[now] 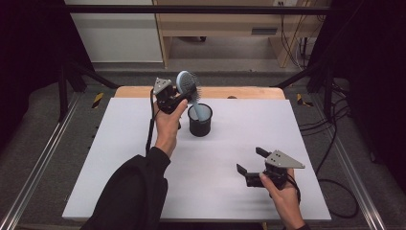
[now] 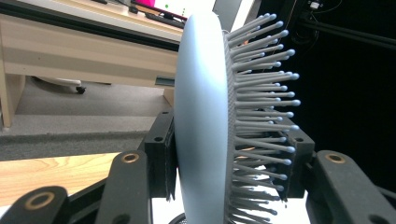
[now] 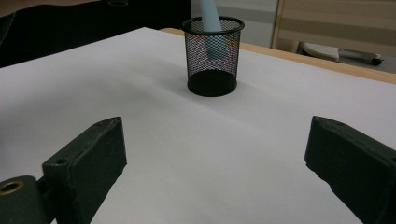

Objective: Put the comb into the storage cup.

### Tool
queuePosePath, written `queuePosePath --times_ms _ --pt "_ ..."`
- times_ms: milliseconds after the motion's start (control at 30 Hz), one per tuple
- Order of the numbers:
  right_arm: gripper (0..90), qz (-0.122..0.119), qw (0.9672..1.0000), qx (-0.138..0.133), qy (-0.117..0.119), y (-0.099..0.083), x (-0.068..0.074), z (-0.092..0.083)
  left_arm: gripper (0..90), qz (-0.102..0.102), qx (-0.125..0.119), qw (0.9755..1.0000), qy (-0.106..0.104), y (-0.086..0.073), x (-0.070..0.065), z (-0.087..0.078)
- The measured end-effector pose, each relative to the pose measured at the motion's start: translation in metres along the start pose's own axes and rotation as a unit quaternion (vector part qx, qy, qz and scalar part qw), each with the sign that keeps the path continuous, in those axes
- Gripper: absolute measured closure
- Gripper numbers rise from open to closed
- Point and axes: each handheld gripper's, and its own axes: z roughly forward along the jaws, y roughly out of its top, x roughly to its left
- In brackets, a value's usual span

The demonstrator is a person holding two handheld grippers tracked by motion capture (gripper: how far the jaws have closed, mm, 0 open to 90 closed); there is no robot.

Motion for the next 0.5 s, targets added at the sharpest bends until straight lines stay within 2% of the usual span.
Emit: queuePosePath --times_ms 167,300,500 --pt "5.5 0.0 1.0 0.003 0.002 -0.0005 0.0005 0.0015 50.2 0.0 0.002 1.0 0.002 -0.0024 -0.0015 0.0027" --pt "5.4 0.004 1.0 0.002 0.003 -0.0006 0.0011 0.0023 50.2 0.01 0.006 0.9999 0.004 -0.0045 -0.0023 0.0041" --pt "5.4 0.004 1.0 0.002 0.006 -0.0009 0.0013 0.0032 50.2 0.009 0.009 0.9999 0.004 -0.0073 -0.0025 0.0059"
